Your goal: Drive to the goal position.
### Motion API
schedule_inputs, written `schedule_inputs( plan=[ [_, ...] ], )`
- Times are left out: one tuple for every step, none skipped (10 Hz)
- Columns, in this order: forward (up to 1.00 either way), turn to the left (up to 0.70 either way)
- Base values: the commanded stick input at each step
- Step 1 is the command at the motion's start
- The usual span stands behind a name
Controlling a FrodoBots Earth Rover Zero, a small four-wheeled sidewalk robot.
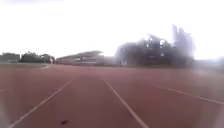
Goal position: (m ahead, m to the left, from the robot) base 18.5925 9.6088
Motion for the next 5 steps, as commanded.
schedule_inputs(
  plan=[
    [0.45,0.0],
    [0.45,0.0],
    [0.45,0.0],
    [0.45,0.0],
    [0.45,0.0]
  ],
)
